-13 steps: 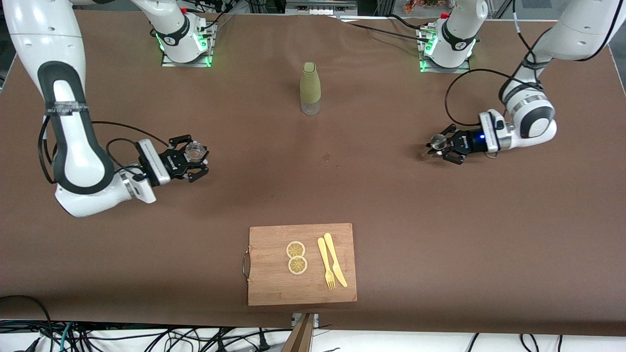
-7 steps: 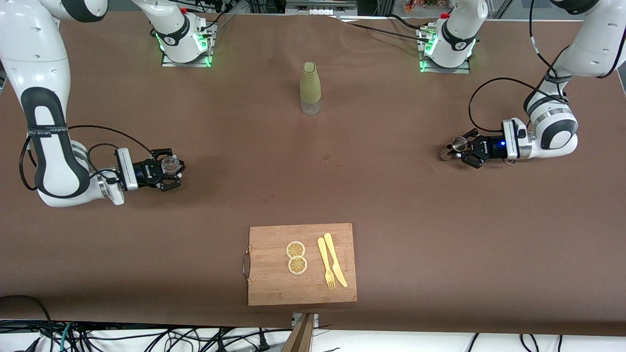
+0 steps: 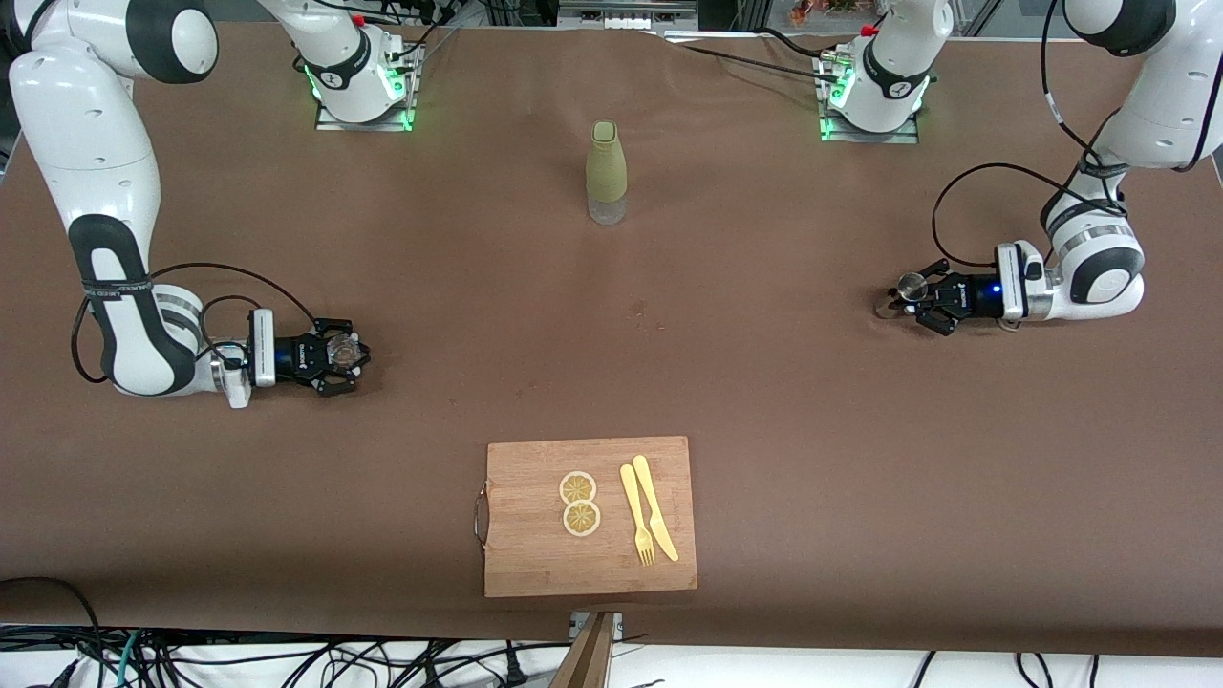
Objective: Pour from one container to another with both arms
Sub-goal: 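Carry the beaker back with the right gripper while the left gripper returns the jigger, then set down the beaker with the right gripper while the left gripper releases the jigger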
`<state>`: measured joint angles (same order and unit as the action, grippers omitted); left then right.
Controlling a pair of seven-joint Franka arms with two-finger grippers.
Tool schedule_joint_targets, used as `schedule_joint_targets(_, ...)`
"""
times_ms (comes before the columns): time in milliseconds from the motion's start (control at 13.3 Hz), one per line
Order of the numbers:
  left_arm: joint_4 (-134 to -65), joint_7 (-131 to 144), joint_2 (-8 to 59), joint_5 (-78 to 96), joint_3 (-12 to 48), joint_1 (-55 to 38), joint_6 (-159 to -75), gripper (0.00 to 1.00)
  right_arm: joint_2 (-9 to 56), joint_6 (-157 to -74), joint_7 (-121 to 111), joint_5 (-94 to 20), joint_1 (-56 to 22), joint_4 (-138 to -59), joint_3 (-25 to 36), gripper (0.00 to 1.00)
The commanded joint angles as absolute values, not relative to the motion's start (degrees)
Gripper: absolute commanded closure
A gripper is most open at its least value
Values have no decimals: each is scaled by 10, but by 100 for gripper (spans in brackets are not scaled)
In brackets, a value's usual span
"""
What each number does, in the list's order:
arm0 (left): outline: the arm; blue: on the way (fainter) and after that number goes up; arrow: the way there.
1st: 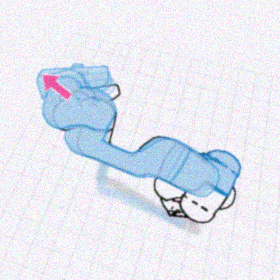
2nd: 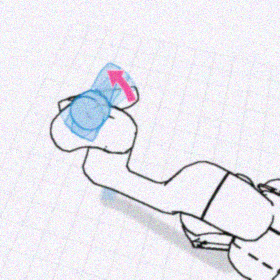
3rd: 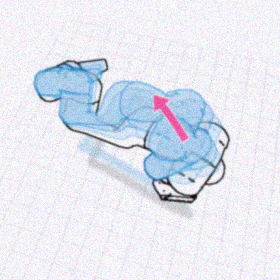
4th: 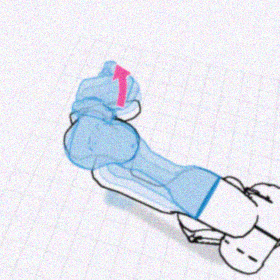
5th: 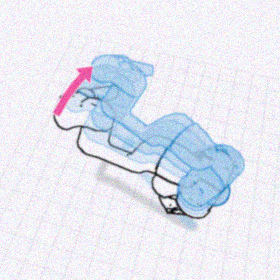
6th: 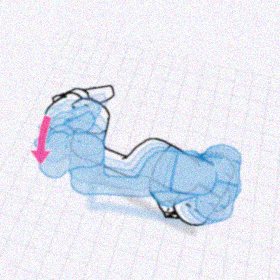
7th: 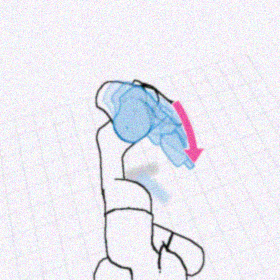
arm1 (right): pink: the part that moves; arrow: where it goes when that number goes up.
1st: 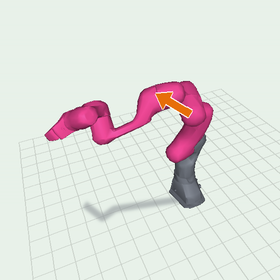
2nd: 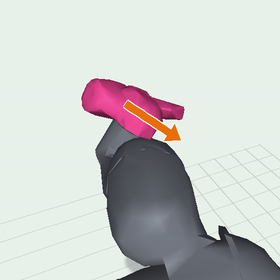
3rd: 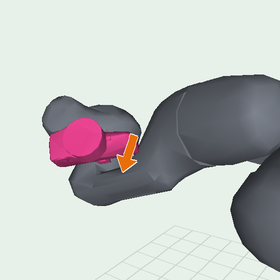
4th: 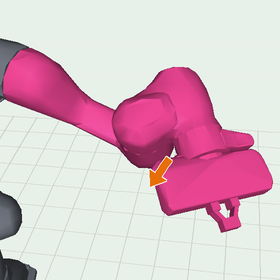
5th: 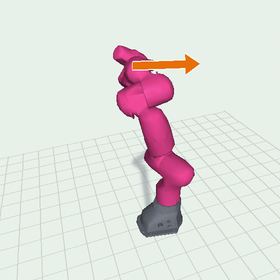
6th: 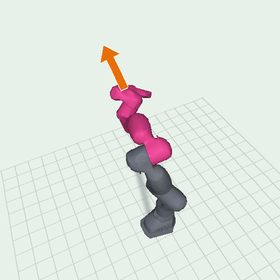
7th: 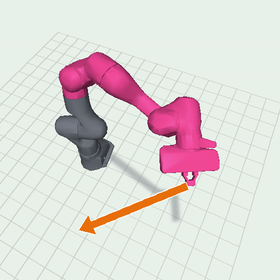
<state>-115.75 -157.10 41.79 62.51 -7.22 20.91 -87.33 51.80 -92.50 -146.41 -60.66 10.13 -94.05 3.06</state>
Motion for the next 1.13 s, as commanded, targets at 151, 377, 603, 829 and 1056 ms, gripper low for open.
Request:
schedule_joint_targets(151, -1123, -1658, 458, 612, -77, 214, -848, 100, 547, -927, -1495, -622, 102, -939, 28, 100)
schedule_joint_targets(377, -1107, -1664, 458, 605, -85, 214, -831, 51, 541, -921, -1492, -621, 101, -939, 28, 1)
schedule_joint_targets(603, -1099, -1665, 461, 590, -93, 215, -824, 14, 527, -926, -1489, -617, 102, -940, 35, 0)
schedule_joint_targets(829, -1097, -1666, 458, 571, -105, 215, -815, 0, 510, -927, -1486, -577, 108, -940, 65, 0)
schedule_joint_targets(1056, -1081, -1639, 440, 560, -125, 215, -815, 0, 466, -949, -1460, -539, 109, -945, 107, 0)
